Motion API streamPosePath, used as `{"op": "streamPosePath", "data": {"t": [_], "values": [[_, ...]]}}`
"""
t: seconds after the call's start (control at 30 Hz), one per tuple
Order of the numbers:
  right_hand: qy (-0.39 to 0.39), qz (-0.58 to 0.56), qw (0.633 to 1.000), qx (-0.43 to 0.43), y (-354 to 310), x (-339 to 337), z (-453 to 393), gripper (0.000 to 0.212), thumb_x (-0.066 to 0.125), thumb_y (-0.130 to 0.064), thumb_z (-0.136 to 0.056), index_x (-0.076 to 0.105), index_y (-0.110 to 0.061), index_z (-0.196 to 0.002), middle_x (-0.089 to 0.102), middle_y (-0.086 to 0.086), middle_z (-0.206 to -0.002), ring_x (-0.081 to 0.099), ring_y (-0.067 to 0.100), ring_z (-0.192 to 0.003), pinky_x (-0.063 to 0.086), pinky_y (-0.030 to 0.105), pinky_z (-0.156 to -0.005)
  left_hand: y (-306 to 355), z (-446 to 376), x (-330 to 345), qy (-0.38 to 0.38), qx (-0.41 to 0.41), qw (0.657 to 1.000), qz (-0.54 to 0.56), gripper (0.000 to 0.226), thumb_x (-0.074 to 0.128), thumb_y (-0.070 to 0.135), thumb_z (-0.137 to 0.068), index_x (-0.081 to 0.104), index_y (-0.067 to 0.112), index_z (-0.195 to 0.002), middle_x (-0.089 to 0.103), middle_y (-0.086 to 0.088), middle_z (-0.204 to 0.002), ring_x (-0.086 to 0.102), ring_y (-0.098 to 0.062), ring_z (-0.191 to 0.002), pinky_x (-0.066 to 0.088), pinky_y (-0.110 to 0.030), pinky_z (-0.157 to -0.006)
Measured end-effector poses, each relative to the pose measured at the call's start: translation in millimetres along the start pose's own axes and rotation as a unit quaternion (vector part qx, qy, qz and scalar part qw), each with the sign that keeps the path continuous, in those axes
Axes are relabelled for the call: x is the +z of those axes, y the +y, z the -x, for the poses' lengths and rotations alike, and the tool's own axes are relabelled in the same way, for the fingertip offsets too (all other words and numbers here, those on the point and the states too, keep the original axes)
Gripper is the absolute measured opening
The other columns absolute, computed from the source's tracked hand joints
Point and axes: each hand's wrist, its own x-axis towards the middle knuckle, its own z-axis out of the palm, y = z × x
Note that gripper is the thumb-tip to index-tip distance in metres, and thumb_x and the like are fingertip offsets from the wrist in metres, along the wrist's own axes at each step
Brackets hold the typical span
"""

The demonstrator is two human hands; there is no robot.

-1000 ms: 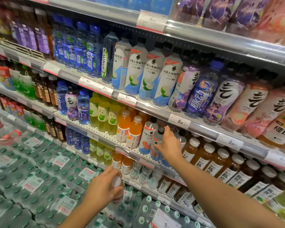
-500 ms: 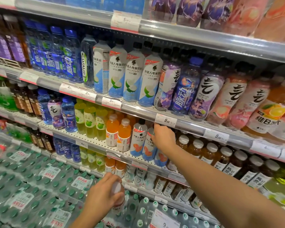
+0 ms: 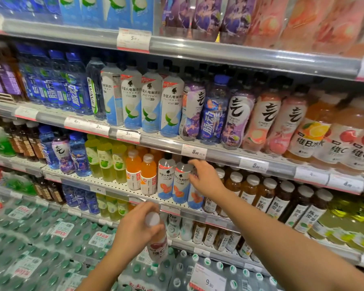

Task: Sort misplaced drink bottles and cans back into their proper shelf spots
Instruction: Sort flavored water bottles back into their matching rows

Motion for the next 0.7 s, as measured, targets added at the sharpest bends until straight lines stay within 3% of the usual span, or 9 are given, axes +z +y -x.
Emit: {"op": "streamPosePath", "data": {"t": [0.1, 0.17, 0.3, 0.37, 0.47, 0.53, 0.6, 0.7], "values": [[-0.022, -0.134, 0.99, 0.037, 6.4, -12.1, 45.5, 0.027, 0.062, -0.02, -0.099, 0.066, -0.021, -0.125, 0.07, -0.001, -0.115, 0.072, 0.016, -0.095, 0.062, 0.038, -0.088, 20.9, -7.7, -2.3, 0.003, 0.003, 1.0, -0.003, 0.041, 0.085, 0.045, -0.069, 0.058, 0.042, -0.1, 0.06, 0.027, -0.095, 0.055, 0.001, -0.091, 0.049, -0.026, -0.073], [-0.072, -0.181, 0.98, 0.04, 15.7, -16.6, 80.1, 0.026, 0.069, -0.027, -0.096, 0.068, -0.026, -0.122, 0.07, -0.009, -0.114, 0.069, 0.006, -0.1, 0.059, 0.035, -0.094, 44.7, -11.0, -0.9, -0.002, 0.014, 1.0, -0.004, 0.043, 0.085, 0.047, -0.068, 0.057, 0.044, -0.101, 0.06, 0.021, -0.091, 0.054, -0.001, -0.087, 0.046, -0.025, -0.069], [-0.134, -0.265, 0.954, 0.031, 22.7, -19.6, 136.4, 0.06, 0.084, -0.045, -0.081, 0.061, -0.028, -0.134, 0.065, -0.011, -0.125, 0.065, 0.003, -0.111, 0.056, 0.028, -0.099, 86.8, -15.0, 4.5, -0.004, 0.036, 0.999, 0.029, 0.044, 0.086, 0.044, -0.066, 0.058, 0.044, -0.1, 0.056, 0.014, -0.082, 0.053, -0.003, -0.079, 0.034, -0.02, -0.06], [-0.13, -0.292, 0.947, 0.043, 28.1, -25.8, 159.3, 0.077, 0.088, -0.057, -0.071, 0.056, -0.036, -0.138, 0.063, -0.014, -0.129, 0.063, 0.003, -0.116, 0.054, 0.03, -0.103, 108.8, -16.9, 9.9, -0.01, 0.045, 0.997, 0.056, 0.044, 0.08, 0.053, -0.061, 0.057, 0.045, -0.098, 0.056, 0.011, -0.08, 0.053, -0.008, -0.076, 0.037, -0.026, -0.06], [-0.11, -0.296, 0.947, 0.053, 37.6, -38.9, 184.8, 0.086, 0.089, -0.062, -0.067, 0.05, -0.044, -0.141, 0.063, -0.02, -0.132, 0.06, -0.003, -0.12, 0.05, 0.028, -0.106, 144.8, -19.7, 17.9, -0.02, 0.056, 0.994, 0.088, 0.044, 0.08, 0.056, -0.059, 0.057, 0.042, -0.094, 0.057, 0.007, -0.075, 0.053, -0.008, -0.071, 0.039, -0.026, -0.059], [-0.08, -0.3, 0.949, 0.058, 42.2, -50.6, 199.6, 0.079, 0.091, -0.052, -0.07, 0.05, -0.044, -0.137, 0.065, -0.021, -0.127, 0.062, -0.007, -0.113, 0.052, 0.023, -0.098, 172.2, -19.6, 23.9, -0.031, 0.071, 0.993, 0.086, 0.044, 0.084, 0.049, -0.062, 0.057, 0.039, -0.094, 0.055, 0.006, -0.073, 0.052, -0.008, -0.069, 0.037, -0.024, -0.057], [-0.037, -0.306, 0.949, 0.069, 46.8, -61.0, 212.6, 0.067, 0.091, -0.039, -0.072, 0.054, -0.042, -0.128, 0.068, -0.019, -0.11, 0.064, -0.008, -0.095, 0.052, 0.016, -0.079, 198.3, -18.1, 29.8, -0.033, 0.089, 0.992, 0.077, 0.043, 0.084, 0.048, -0.062, 0.056, 0.039, -0.094, 0.055, 0.006, -0.075, 0.052, -0.008, -0.07, 0.038, -0.025, -0.058], [0.029, -0.31, 0.946, 0.093, 58.0, -77.4, 228.8, 0.054, 0.089, -0.041, -0.069, 0.059, -0.041, -0.114, 0.071, -0.014, -0.099, 0.066, 0.002, -0.087, 0.052, 0.02, -0.068, 233.9, -15.7, 38.9, -0.046, 0.114, 0.989, 0.078, 0.043, 0.08, 0.051, -0.062, 0.055, 0.039, -0.095, 0.055, 0.006, -0.078, 0.052, -0.01, -0.073, 0.044, -0.033, -0.062]]}}
